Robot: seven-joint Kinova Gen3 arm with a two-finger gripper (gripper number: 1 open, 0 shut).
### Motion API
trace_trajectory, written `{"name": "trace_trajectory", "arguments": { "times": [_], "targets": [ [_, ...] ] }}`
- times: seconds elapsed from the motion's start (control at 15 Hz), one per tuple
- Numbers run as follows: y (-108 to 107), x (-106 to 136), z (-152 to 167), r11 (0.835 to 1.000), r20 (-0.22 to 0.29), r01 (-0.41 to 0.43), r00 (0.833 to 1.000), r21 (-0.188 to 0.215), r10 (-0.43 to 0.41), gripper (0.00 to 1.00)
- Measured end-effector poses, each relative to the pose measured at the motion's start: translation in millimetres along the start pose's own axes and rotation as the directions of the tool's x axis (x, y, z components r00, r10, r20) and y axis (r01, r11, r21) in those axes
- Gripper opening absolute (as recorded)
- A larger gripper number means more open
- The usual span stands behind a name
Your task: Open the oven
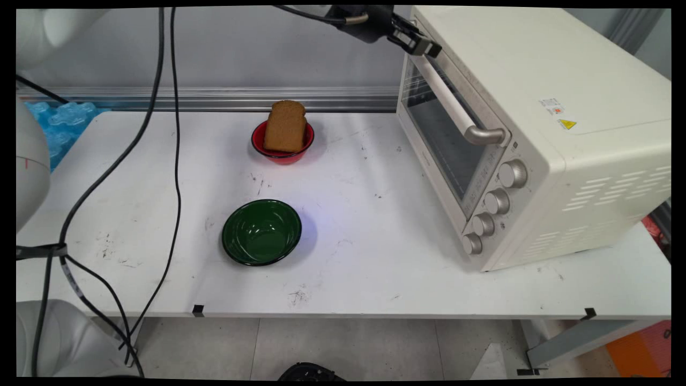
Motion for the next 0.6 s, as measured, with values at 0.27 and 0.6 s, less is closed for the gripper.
{"name": "trace_trajectory", "arguments": {
  "times": [0.27, 0.6],
  "targets": [
    [2, -6, 11, 1.0, 0.007, 0.002, 1.0, -0.006, -0.002, 0.0],
    [5, -13, 18, 1.0, 0.018, -0.003, 1.0, -0.015, 0.003, 0.0]
  ]
}}
